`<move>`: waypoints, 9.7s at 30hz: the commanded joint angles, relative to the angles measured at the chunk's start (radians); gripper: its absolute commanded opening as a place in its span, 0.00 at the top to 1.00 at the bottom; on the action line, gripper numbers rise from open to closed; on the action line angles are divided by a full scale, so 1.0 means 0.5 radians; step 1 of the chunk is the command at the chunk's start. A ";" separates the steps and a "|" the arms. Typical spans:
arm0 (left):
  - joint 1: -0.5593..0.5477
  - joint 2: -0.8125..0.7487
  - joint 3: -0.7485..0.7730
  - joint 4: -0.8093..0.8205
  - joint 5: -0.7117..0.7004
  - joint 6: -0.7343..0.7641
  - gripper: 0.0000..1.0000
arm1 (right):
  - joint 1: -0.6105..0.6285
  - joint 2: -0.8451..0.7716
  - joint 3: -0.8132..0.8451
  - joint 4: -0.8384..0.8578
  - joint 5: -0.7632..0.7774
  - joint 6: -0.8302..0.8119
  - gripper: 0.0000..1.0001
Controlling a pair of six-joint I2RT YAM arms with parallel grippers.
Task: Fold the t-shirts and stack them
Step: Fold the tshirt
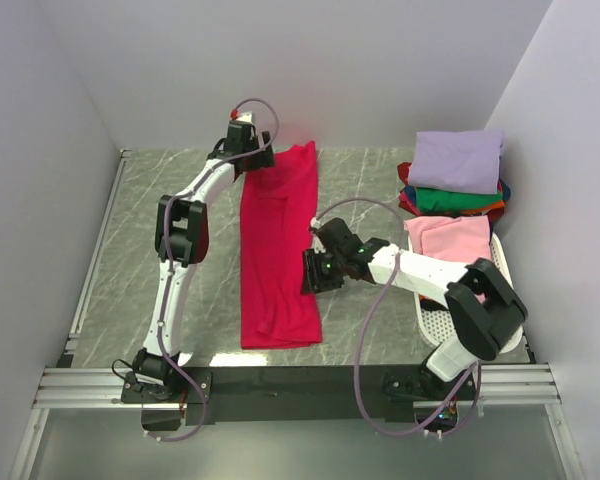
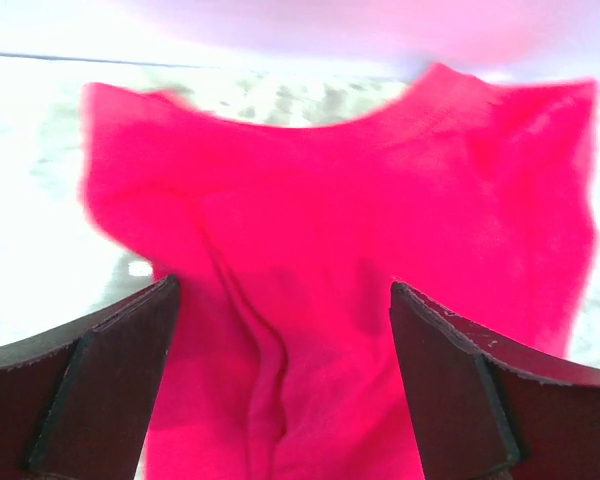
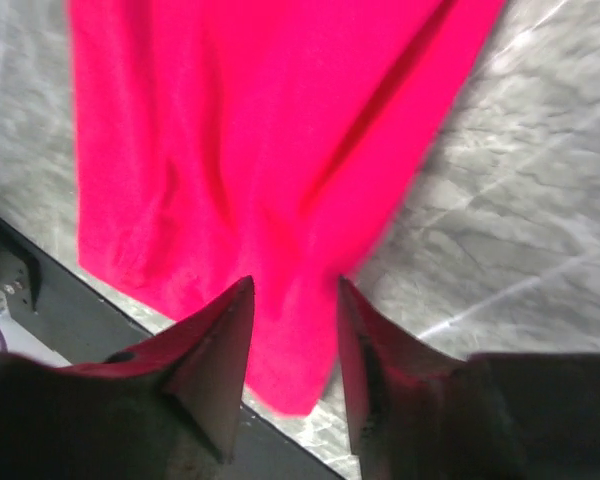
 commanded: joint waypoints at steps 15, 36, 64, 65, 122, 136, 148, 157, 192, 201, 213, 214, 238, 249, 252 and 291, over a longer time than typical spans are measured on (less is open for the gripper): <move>-0.125 -1.792 -1.863 0.167 -0.527 -0.361 0.11 | 0.024 -0.434 -0.200 -0.120 0.318 -0.019 0.46; -1.057 -2.640 -2.959 -0.256 -0.195 -0.861 0.12 | 0.030 -0.762 -0.626 0.018 0.300 0.168 0.44; -1.585 -2.401 -2.971 -0.622 -0.527 -1.045 0.46 | 0.113 -0.777 -0.746 0.092 0.247 0.242 0.44; -1.585 -2.410 -2.984 -0.579 -0.500 -1.042 0.47 | 0.125 -0.780 -0.746 0.089 0.251 0.251 0.44; -1.414 -2.729 -2.772 0.253 -0.045 -1.300 0.99 | 1.119 -0.980 -0.543 -0.058 1.702 0.892 0.43; -1.404 -2.802 -2.867 0.271 -0.009 -1.321 1.00 | 1.282 -0.793 -0.608 -0.261 1.892 1.324 0.42; -1.392 -3.024 -3.039 0.188 -0.045 -1.352 0.99 | 1.377 -0.750 -0.669 -0.221 1.944 1.399 0.41; -1.392 -2.879 -2.971 0.247 0.059 -1.297 0.99 | 1.543 -0.759 -0.565 -0.086 2.079 1.242 0.39; -1.401 -3.189 -3.508 0.167 0.182 -1.435 0.99 | 1.485 -0.357 -0.580 -0.500 2.171 1.693 0.27; -1.423 -3.254 -3.625 0.007 0.022 -1.438 0.99 | 1.494 -0.308 -0.574 -0.540 2.101 1.724 0.27; -1.423 -3.171 -3.702 -0.112 -0.045 -1.484 0.99 | 1.552 -0.179 -0.476 -0.647 2.058 1.761 0.27; -1.426 -3.156 -3.702 -0.121 -0.045 -1.490 0.99 | 1.552 -0.173 -0.470 -0.647 2.052 1.754 0.27; -1.481 -3.413 -3.502 -0.839 -0.416 -1.603 0.52 | 1.693 -0.617 -0.504 -0.647 1.757 1.288 0.21; -1.496 -3.527 -3.661 -0.843 -0.527 -1.852 0.40 | 1.172 -1.250 -0.801 -0.013 1.396 1.040 0.20; -1.493 -3.554 -3.714 -0.772 -0.521 -1.892 0.37 | 1.064 -1.155 -0.811 0.064 1.285 0.972 0.20; -1.469 -3.481 -4.030 -0.539 -0.294 -1.923 0.54 | 1.046 -0.498 -0.758 0.120 1.082 1.089 0.70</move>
